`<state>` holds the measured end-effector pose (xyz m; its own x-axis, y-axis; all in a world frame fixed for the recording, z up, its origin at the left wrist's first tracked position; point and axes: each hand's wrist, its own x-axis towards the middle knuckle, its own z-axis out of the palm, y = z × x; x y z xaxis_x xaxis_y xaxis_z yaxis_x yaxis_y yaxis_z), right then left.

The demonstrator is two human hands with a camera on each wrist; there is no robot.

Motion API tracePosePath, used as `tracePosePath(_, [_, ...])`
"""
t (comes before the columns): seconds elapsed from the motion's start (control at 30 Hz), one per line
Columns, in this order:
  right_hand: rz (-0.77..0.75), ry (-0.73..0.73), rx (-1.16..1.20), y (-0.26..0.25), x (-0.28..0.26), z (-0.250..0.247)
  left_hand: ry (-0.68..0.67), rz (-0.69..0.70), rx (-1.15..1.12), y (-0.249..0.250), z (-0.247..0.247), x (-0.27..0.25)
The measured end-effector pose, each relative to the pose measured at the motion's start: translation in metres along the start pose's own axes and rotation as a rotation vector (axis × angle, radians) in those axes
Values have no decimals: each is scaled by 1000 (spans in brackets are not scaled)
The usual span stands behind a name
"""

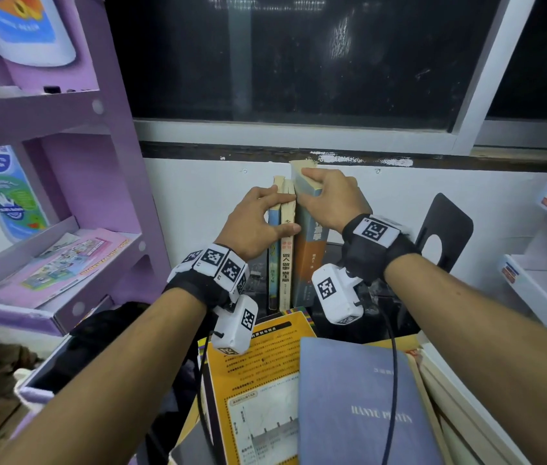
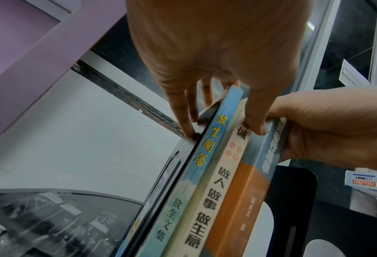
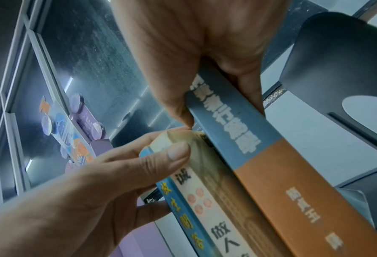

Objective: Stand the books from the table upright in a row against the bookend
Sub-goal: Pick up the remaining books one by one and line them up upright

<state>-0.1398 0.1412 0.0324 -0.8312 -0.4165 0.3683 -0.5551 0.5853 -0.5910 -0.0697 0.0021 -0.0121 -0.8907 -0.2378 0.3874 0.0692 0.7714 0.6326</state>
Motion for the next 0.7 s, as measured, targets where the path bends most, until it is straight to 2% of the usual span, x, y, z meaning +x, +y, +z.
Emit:
tracePosePath(0.27, [-6,-40,-67,-7,-4,-3,74,5,4,0,4,0])
tracePosePath(0.53, [52,-67,124,-10,-5,3,90,13,-34,-9,3,0])
tracePosePath(0.7, [122,-151,242,-13,-10,-2,71,29,-90,-13,2,-1])
